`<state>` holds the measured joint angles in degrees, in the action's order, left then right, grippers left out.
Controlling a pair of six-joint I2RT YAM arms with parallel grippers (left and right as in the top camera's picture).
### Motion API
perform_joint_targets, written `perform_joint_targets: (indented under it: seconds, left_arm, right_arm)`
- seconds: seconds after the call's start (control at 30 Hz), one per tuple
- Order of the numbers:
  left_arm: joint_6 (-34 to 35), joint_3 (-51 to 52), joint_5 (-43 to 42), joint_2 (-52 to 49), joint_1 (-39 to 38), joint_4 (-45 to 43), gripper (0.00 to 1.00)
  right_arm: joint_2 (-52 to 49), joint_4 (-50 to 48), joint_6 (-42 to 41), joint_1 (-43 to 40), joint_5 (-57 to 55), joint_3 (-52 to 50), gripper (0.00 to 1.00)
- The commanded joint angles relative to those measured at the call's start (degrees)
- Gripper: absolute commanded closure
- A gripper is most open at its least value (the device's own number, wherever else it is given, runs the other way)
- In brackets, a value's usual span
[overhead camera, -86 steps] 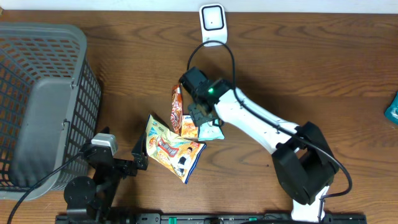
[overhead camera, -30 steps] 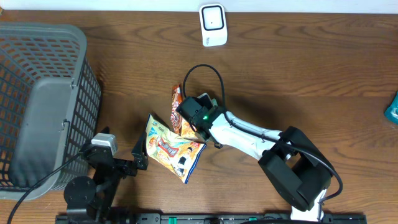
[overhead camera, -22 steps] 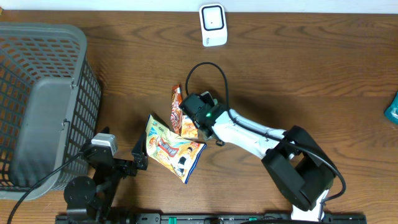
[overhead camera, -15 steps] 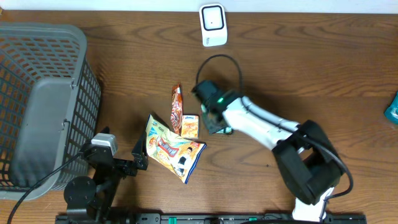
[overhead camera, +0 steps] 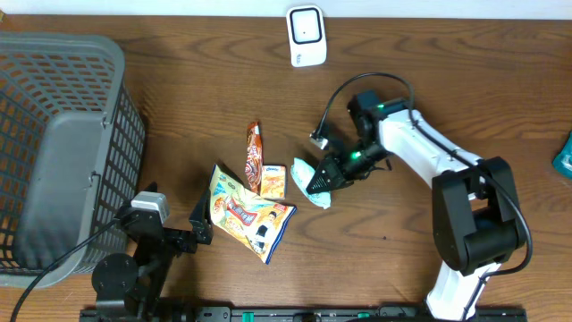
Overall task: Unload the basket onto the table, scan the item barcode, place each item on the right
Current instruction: 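Lift the wet wipes pack and raise it toward the scanner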
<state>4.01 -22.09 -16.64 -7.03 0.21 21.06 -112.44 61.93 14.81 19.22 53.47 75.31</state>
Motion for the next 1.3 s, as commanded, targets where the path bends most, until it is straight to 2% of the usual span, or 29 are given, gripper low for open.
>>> perform_joint_targets:
  seconds: [0.0,0.17,0.37,0.43,0.53,0.67,0.77,1.27]
  left_arm:
    - [-0.8,0.3,-0.9,0.1,-0.2,-0.1,0.02]
    - [-0.8,0.3,-0.9,0.1,-0.2,-0.1,0.02]
    - [-0.8,0.3,-0.9,0.1,-0.2,-0.1,0.03]
    - [-0.8,0.3,-0.9,0.1,-0.2,-0.1,0.02]
    - [-0.8,0.3,-0.9,0.1,-0.2,-0.1,0.02]
    - [-0.8,0.3,-0.9,0.1,-0.2,-0.1,0.02]
    - [-0.8,0.3,-0.9,0.1,-0.2,-0.1,0.02]
    - [-0.8,0.3,-0.9,0.1,-0.2,-0.1,0.02]
  right_arm:
    - [0.3,2.8,13.1,-1.0,17.3,0.6,0.99]
    - [0.3,6.6,18.4,-0.8,23.6,0.6,0.99]
    - [0.3,12.6,18.0,-0.8,33.4,0.6,0.99]
    - [0.3,15.3,14.5,-0.8,35.5,0.6,0.99]
    - [0.3,18.4,2.5,-0.9,36.0,0.6,0.99]
    - [0.3,20.3,-9.4,-0.9,36.0,0.6,0.99]
    - [0.3,20.3,-14.0,-0.9,36.0,0.6,0.99]
    - [0.3,13.8,-11.3,-0.9,30.9,0.6,0.99]
